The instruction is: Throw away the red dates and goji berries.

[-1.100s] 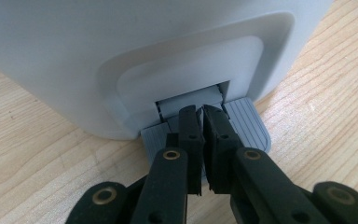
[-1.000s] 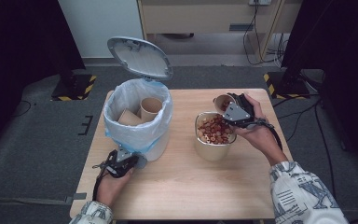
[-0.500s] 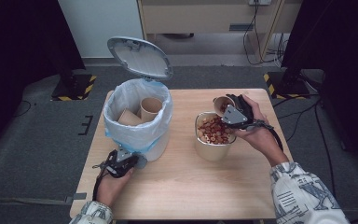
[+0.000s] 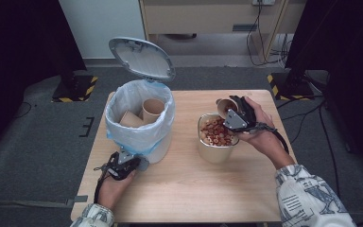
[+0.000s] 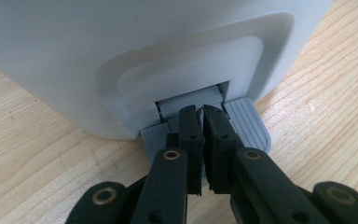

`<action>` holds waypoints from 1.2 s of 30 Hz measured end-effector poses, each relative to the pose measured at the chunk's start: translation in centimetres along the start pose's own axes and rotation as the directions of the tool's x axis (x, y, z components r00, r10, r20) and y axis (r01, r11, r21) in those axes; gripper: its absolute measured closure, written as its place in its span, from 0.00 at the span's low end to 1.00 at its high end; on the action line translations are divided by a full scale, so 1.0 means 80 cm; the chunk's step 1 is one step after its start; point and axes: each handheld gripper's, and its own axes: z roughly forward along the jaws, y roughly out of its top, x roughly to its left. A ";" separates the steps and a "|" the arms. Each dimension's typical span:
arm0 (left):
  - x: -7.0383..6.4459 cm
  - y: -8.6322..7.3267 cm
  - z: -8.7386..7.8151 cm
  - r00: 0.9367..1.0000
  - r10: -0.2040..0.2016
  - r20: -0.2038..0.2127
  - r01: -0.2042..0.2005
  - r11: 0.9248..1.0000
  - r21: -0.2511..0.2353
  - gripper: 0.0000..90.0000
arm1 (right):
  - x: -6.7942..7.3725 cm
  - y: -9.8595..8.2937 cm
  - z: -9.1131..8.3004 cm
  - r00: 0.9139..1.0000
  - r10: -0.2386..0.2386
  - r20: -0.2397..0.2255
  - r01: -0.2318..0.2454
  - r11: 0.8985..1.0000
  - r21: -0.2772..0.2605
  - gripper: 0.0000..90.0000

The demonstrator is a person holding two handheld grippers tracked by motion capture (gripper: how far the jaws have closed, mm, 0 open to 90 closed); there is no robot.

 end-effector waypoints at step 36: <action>0.000 0.000 0.000 1.000 -0.001 0.001 0.001 1.000 0.000 0.95 | 0.005 0.019 -0.007 0.960 -0.277 0.035 0.273 0.958 0.091 0.32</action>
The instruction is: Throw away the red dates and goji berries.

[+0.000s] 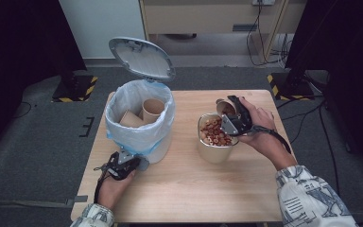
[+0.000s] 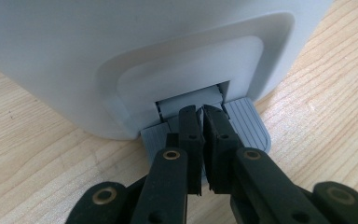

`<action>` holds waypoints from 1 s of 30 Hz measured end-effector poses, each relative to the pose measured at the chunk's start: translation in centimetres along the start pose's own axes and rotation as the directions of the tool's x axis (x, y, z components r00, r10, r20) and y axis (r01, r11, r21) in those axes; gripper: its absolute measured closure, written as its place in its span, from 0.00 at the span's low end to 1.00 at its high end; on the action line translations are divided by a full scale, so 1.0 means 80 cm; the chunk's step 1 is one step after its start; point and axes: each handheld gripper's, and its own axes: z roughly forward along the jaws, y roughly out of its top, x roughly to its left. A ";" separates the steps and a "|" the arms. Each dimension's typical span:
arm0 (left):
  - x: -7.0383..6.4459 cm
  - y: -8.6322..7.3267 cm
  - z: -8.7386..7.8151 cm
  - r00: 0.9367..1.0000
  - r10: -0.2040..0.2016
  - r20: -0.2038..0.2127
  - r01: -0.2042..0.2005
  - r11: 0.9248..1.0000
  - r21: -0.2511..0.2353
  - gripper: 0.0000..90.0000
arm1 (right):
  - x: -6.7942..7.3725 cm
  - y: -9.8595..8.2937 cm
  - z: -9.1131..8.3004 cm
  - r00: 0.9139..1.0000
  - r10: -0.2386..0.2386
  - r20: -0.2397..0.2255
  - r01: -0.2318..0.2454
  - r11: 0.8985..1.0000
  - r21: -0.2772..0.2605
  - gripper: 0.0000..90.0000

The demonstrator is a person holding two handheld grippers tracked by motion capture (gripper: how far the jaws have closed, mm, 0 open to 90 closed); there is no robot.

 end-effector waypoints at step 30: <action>0.000 0.000 0.000 1.000 0.000 0.001 0.000 1.000 0.000 0.95 | 0.003 0.017 -0.007 0.958 -0.278 0.065 0.273 0.959 0.077 0.32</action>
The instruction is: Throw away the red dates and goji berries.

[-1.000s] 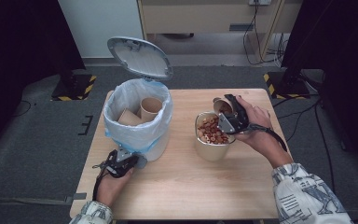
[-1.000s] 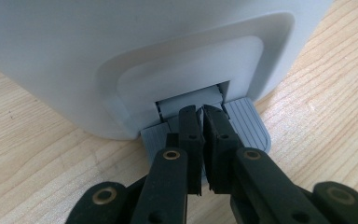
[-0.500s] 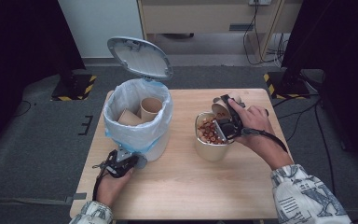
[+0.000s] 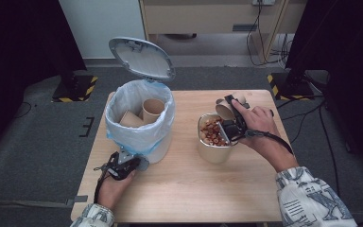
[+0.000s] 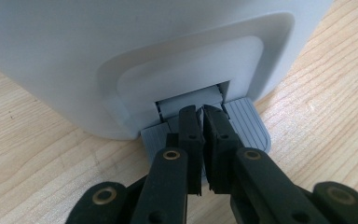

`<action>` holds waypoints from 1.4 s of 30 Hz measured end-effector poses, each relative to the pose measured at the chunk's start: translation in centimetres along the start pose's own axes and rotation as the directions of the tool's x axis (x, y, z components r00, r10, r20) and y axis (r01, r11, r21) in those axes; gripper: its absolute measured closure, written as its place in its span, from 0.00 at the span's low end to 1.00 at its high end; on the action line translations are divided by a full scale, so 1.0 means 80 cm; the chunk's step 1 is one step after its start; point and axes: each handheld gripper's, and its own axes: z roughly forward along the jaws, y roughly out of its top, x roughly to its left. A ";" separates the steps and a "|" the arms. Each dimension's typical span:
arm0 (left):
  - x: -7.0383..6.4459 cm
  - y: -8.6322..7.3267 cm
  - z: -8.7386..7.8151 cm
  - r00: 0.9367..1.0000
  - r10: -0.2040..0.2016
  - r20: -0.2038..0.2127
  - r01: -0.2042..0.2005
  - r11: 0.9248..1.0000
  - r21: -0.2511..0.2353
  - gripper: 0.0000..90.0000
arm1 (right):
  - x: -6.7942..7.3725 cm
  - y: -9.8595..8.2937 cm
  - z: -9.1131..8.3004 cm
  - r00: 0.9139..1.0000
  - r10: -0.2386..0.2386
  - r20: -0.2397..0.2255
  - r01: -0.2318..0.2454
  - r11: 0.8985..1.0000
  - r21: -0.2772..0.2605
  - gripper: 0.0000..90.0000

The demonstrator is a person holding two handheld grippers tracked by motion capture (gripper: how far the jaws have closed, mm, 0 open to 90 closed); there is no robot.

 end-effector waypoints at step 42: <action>0.000 0.000 0.000 1.000 0.001 -0.002 -0.001 1.000 0.000 0.95 | -0.001 0.008 -0.007 0.987 -0.143 0.068 0.145 0.989 -0.027 0.32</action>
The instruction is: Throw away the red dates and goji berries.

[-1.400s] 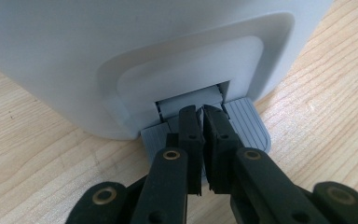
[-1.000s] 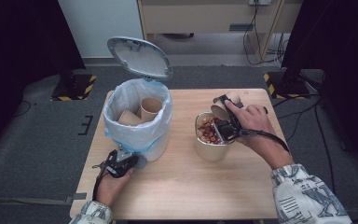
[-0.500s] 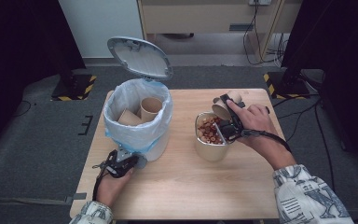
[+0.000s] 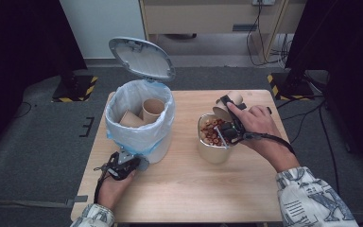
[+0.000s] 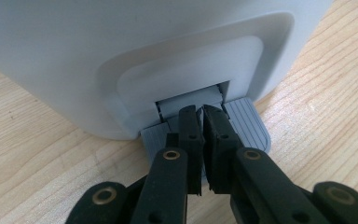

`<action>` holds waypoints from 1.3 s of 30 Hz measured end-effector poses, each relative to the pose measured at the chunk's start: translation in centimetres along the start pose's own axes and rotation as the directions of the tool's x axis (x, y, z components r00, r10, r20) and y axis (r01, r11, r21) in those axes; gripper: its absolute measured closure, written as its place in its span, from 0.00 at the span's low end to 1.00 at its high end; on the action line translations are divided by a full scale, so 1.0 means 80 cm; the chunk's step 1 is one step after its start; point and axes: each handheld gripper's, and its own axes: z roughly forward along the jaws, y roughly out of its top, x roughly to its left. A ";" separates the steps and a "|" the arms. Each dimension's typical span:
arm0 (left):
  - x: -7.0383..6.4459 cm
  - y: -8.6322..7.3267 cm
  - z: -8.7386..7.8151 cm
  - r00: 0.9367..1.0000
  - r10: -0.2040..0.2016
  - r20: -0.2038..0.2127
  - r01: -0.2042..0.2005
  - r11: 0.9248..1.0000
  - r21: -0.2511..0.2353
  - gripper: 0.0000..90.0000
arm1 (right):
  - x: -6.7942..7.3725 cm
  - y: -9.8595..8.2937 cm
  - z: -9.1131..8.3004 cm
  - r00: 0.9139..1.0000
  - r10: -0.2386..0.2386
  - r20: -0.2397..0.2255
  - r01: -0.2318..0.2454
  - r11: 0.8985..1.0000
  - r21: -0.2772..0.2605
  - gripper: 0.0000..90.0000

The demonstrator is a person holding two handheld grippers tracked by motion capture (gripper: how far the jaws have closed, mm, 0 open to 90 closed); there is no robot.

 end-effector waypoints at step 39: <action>0.000 0.000 0.000 1.000 -0.001 0.001 0.001 1.000 -0.001 0.95 | -0.029 -0.041 0.003 0.758 0.637 -0.141 -0.652 0.749 -0.115 0.32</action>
